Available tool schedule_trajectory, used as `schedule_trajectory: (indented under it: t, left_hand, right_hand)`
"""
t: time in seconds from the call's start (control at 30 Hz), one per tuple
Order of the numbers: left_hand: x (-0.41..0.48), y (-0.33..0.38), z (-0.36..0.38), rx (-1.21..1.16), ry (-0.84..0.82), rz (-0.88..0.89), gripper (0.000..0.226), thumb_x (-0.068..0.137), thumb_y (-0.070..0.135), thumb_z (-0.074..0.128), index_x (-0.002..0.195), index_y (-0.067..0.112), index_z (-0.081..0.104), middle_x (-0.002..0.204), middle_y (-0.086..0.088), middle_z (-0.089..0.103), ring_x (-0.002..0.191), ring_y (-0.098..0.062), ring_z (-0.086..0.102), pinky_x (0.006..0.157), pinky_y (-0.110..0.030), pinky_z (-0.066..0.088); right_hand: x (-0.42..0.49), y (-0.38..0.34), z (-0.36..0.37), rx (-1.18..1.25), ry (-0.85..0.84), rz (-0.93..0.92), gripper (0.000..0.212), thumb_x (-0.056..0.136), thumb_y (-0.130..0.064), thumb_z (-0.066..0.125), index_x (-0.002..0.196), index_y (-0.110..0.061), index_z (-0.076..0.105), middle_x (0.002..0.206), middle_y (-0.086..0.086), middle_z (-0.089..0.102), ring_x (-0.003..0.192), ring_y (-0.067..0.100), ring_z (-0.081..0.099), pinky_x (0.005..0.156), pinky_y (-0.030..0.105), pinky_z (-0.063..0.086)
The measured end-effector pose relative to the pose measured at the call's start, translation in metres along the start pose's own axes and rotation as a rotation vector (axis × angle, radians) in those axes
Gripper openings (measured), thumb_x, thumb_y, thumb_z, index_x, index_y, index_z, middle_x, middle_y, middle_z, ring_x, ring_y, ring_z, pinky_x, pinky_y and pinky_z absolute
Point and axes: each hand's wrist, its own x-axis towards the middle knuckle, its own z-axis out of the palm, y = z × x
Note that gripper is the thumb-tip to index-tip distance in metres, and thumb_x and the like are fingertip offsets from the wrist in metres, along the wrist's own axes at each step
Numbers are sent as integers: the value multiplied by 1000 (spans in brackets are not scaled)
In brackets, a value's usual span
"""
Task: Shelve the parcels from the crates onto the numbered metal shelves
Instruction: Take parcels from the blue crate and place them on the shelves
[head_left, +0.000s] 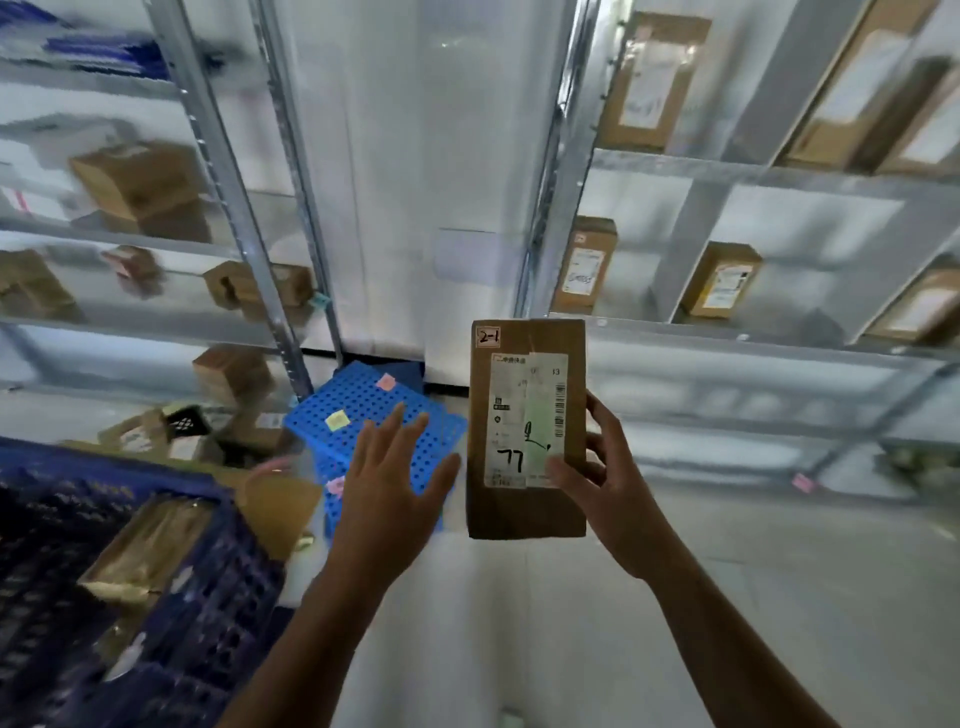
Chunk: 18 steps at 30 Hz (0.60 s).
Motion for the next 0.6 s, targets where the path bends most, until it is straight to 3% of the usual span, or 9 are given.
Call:
schedule_trajectory:
  t: [0.13, 0.3, 0.47, 0.6]
  left_hand:
    - [13, 61, 78, 53, -95, 59, 73, 96, 63, 48, 160, 34, 29, 171, 8, 14, 158, -19, -6, 129, -49, 5]
    - [28, 118, 153, 69, -169, 101, 77, 92, 69, 41, 159, 34, 28, 171, 8, 13, 158, -17, -7, 129, -49, 5]
    - [49, 145, 194, 90, -207, 132, 71, 95, 64, 46, 158, 37, 26, 171, 11, 12, 154, -10, -12, 128, -46, 1]
    - [90, 149, 214, 135, -226, 140, 72, 96, 63, 46, 159, 36, 26, 171, 10, 11, 157, -14, -10, 129, -48, 3]
  right_hand:
    - [-14, 22, -93, -8, 73, 50, 79, 88, -42, 78, 150, -58, 32, 137, -7, 62, 122, 14, 68, 90, 45, 64]
    - [-18, 46, -184, 4, 144, 64, 77, 86, -40, 78, 145, -64, 35, 135, -10, 62, 122, 12, 67, 88, 40, 65]
    - [2, 63, -233, -11, 167, 83, 73, 89, -43, 79, 136, -75, 33, 138, -15, 59, 123, 12, 66, 90, 41, 64]
    - [40, 76, -249, -16, 193, 90, 72, 85, -48, 78, 133, -78, 32, 138, -15, 59, 125, 14, 64, 92, 42, 64]
